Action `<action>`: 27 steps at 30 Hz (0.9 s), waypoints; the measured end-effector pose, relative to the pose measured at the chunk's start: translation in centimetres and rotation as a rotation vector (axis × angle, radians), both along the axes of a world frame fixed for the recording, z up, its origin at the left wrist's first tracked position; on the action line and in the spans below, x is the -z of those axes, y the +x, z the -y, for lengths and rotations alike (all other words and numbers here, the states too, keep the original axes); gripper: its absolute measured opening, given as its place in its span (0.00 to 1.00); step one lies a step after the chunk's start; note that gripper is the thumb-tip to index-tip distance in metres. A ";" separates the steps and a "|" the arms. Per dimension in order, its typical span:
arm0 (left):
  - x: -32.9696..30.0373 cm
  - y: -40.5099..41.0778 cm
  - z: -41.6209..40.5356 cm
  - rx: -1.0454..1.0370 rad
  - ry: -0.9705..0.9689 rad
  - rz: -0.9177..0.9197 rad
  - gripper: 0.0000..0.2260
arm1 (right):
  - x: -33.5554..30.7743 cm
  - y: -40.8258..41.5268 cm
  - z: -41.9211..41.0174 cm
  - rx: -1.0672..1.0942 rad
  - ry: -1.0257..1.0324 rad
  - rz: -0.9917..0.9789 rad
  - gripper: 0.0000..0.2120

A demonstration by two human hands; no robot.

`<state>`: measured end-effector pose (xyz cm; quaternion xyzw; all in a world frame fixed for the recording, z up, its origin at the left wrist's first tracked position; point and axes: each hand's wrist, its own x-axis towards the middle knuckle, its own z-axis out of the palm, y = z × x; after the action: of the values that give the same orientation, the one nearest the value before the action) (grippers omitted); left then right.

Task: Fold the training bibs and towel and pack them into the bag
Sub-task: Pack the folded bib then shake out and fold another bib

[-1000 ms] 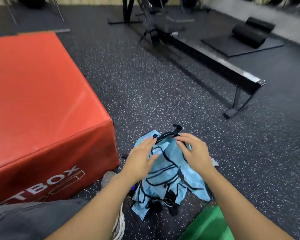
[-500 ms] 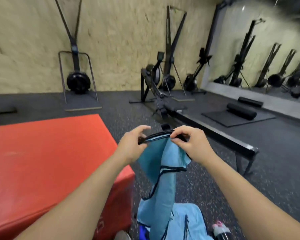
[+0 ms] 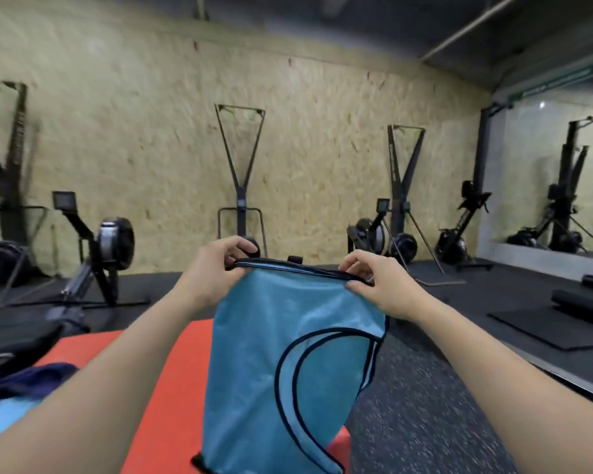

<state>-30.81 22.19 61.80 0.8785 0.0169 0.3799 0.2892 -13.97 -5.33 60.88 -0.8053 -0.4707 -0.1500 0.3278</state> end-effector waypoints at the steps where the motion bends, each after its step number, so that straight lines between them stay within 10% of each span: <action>1: -0.8 -1.1 -0.7 -0.026 0.009 0.012 0.14 | -0.8 -0.5 -0.4 -0.014 0.005 0.005 0.09; 27: -2.1 -8.4 -0.3 -0.152 0.067 0.188 0.24 | -8.2 -12.0 -18.2 -0.239 0.383 -0.547 0.08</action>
<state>-39.17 22.46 63.92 0.8444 0.0436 0.4817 0.2302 -25.98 12.91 69.11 -0.6787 -0.4198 0.0250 0.6022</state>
